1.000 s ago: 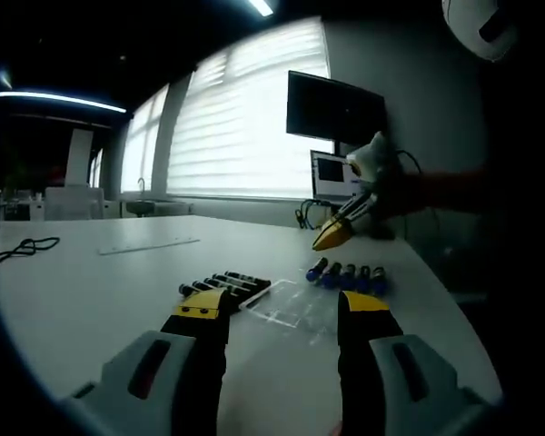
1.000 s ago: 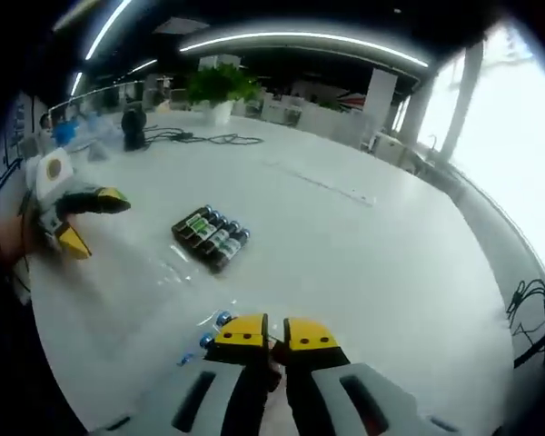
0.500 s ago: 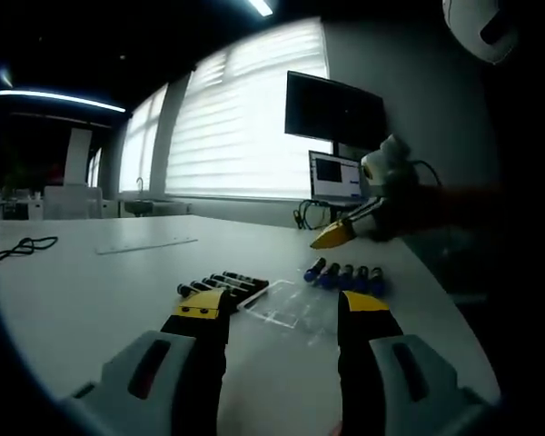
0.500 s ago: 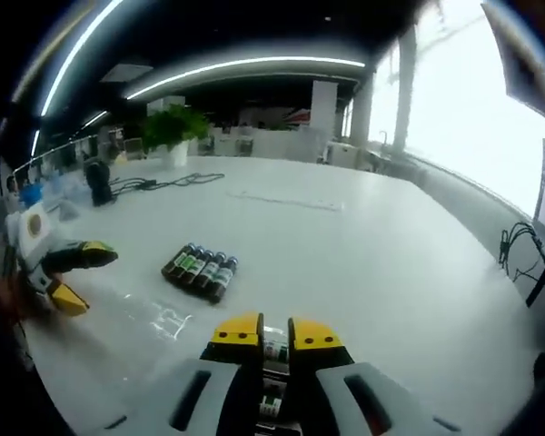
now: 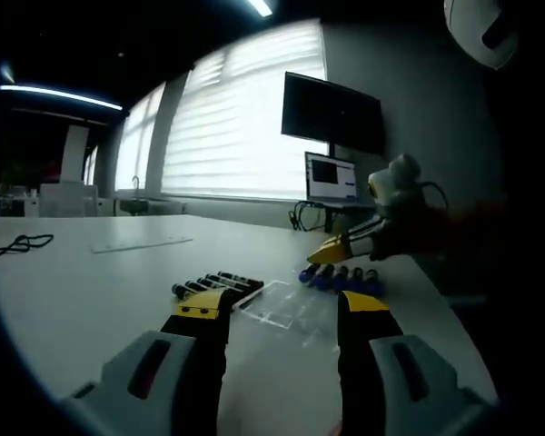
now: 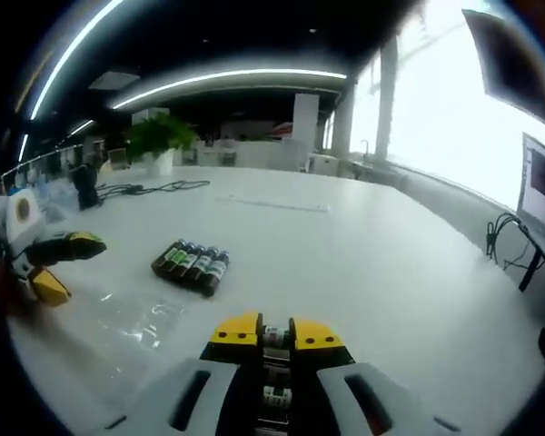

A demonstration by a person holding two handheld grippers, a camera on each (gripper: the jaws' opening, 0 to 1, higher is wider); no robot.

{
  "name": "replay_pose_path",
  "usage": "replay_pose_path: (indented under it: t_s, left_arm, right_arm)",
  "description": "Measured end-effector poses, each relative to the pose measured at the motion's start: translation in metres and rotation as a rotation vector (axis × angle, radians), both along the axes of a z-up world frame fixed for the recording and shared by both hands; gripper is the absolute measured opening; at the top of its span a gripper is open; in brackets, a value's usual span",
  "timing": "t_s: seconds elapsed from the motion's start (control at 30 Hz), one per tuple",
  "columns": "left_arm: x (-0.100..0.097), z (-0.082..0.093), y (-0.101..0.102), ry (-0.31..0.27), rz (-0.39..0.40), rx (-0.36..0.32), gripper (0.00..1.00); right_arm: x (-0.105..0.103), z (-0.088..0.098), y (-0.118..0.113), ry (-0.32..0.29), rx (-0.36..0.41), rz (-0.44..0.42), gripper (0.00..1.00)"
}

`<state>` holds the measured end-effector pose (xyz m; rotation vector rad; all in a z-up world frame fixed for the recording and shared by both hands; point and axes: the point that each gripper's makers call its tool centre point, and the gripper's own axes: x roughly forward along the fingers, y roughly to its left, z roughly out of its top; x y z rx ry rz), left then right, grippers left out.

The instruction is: Grip medicine bottles put into box

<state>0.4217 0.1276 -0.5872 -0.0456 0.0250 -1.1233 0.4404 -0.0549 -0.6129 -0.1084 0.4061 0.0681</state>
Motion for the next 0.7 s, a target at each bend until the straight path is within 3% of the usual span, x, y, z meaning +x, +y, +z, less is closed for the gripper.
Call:
replay_pose_path:
  t_s: [0.2,0.47,0.5,0.57,0.7]
  left_arm:
    - [-0.001,-0.001,-0.001,0.004,-0.006,0.002,0.40]
    - [0.001,0.000,0.000,0.004,0.003,-0.002,0.40]
    - [0.001,0.000,0.000,0.004,0.003,-0.001,0.40]
    - [0.001,0.000,0.001,0.004,0.005,-0.002,0.40]
    - [0.001,0.000,0.001,0.006,0.003,-0.004,0.40]
  right_arm:
    - [0.000,-0.005,-0.002,0.002,0.003,-0.017,0.07]
    - [0.001,-0.009,-0.002,0.056,-0.025,-0.021,0.06]
    - [0.001,-0.009,0.000,0.035,0.005,-0.043,0.04]
    - [-0.009,-0.010,-0.005,0.047,-0.009,-0.039,0.03]
    - [-0.003,-0.012,-0.008,0.039,0.006,-0.045,0.02]
